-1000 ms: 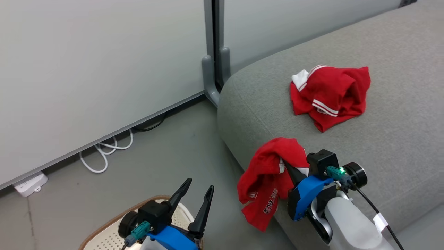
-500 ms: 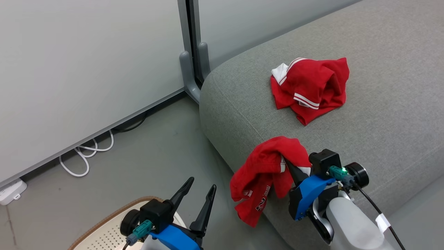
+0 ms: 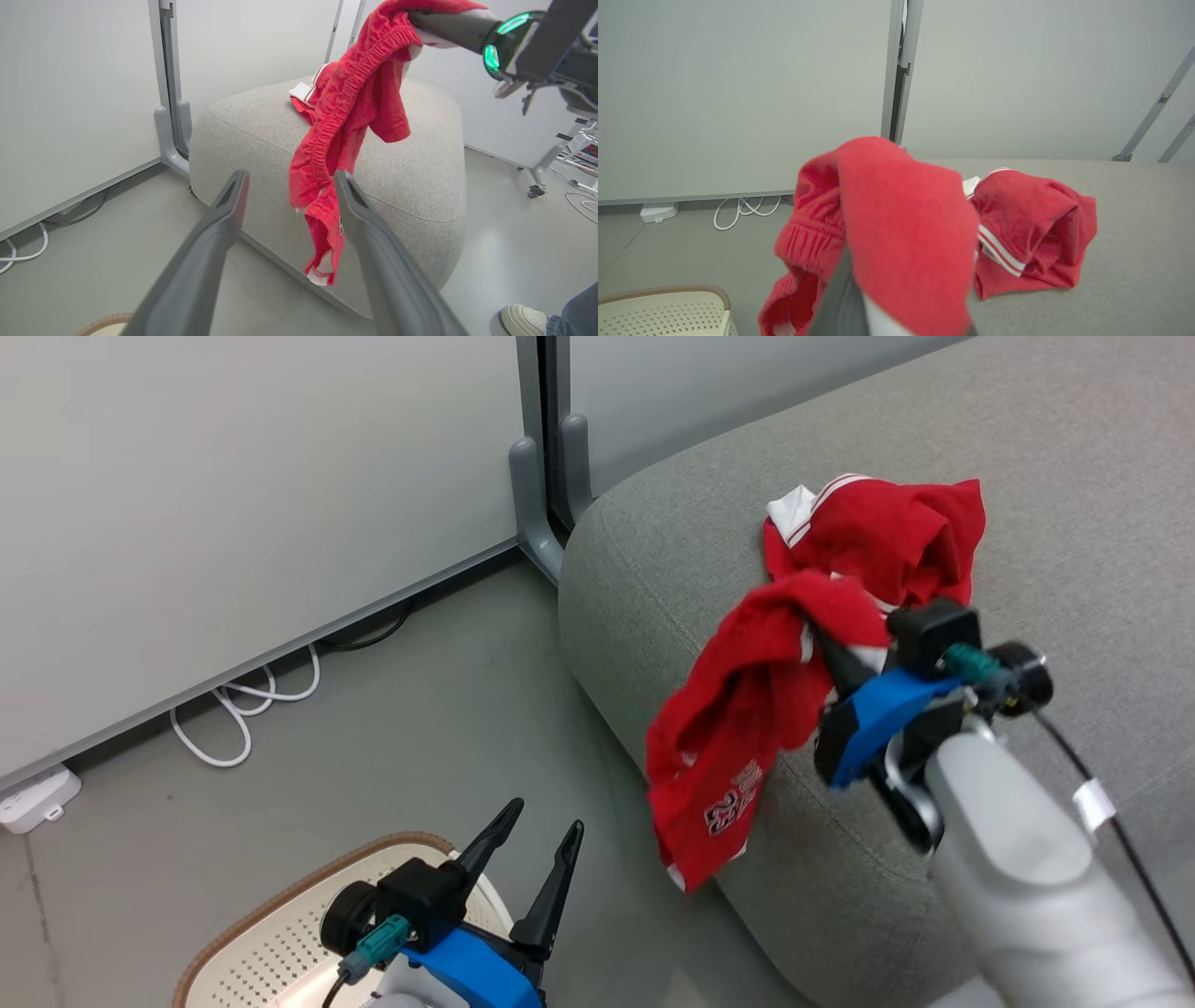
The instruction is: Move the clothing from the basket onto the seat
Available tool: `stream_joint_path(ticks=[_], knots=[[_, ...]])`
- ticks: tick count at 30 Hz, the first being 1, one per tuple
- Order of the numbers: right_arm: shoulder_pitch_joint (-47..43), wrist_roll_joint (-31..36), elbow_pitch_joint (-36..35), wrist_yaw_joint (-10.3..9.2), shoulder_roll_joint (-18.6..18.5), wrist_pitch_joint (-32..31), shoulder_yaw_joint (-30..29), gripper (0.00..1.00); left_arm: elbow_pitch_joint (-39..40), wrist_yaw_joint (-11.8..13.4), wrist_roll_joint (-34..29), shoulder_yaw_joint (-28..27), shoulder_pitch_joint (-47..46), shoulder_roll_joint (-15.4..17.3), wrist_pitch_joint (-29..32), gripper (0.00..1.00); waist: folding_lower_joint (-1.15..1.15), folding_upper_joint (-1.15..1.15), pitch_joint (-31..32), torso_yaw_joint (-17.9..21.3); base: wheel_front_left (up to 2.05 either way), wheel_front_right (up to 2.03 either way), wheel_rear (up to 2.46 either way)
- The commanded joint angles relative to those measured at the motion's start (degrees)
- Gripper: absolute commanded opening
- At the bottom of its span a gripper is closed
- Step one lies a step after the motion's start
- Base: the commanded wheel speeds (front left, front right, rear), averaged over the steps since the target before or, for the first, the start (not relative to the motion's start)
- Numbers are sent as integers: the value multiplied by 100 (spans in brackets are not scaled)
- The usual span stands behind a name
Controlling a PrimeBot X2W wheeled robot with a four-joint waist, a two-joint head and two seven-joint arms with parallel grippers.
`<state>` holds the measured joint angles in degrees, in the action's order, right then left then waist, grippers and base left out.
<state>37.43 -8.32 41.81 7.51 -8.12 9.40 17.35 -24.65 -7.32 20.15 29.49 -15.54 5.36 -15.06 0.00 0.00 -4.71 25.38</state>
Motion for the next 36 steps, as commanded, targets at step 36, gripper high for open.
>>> stream_joint_path(ticks=[36], knots=[[2444, 1195, 1308, -4, -1487, 457, -4190, 0, 1130, 18, -292, 773, -2262, 1152, 10, 100, 0, 0, -3294, -1115, 0, 0, 0]])
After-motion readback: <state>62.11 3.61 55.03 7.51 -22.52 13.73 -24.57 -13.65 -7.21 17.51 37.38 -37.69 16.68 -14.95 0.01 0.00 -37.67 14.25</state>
